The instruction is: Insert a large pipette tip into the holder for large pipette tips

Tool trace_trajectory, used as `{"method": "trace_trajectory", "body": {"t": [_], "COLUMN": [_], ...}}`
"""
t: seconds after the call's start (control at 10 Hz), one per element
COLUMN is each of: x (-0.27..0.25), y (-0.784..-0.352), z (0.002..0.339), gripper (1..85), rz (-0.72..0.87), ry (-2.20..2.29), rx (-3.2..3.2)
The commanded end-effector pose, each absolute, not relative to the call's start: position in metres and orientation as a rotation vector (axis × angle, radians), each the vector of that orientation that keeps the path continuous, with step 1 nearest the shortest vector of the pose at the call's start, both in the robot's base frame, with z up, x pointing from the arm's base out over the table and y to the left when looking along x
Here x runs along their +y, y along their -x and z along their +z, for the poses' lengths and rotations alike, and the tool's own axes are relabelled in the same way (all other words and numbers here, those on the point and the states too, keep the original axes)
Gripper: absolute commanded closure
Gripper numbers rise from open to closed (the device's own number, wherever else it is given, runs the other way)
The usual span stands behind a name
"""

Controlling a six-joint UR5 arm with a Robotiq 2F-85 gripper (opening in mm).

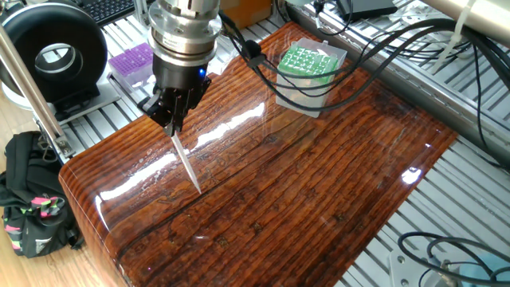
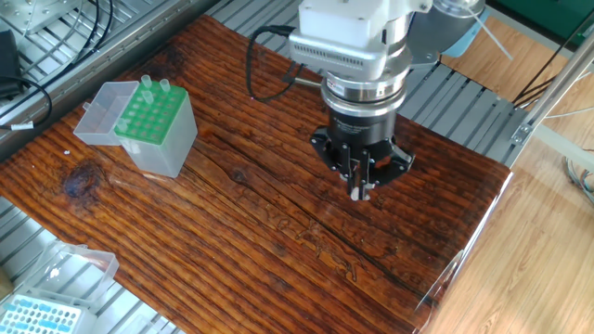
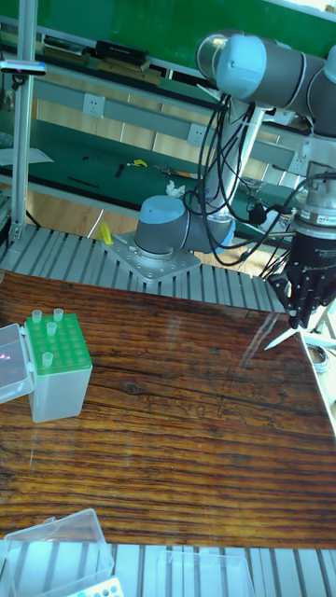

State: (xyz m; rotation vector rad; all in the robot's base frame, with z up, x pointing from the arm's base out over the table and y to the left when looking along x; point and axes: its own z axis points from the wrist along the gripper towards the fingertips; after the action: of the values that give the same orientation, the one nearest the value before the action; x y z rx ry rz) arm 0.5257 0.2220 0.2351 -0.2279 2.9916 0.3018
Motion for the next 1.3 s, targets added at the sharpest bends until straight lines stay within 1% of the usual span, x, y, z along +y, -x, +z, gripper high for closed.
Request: {"method": "trace_trajectory", "body": {"t": [0.0,0.1,0.3,0.5,0.7,0.9,1.0,1.2], "x": [0.182,0.166,0.108,0.093,0.110,0.141,0.147,0.137], "y": [-0.556,-0.560,-0.571,-0.568,-0.565,-0.569,-0.573,-0.585], "z": [0.263,0.270,0.274,0.273,0.276,0.286,0.289,0.288], "gripper": [84.7,84.7,84.7,84.7,84.7,84.7,84.7,84.7], "rz": [0.312,0.322,0.184,0.189,0.300,0.504,0.553,0.486], "ry": [0.265,0.316,0.543,0.584,0.502,0.210,0.091,0.073], "rx": [2.968,2.958,2.910,2.898,2.908,2.907,2.902,2.871]}}
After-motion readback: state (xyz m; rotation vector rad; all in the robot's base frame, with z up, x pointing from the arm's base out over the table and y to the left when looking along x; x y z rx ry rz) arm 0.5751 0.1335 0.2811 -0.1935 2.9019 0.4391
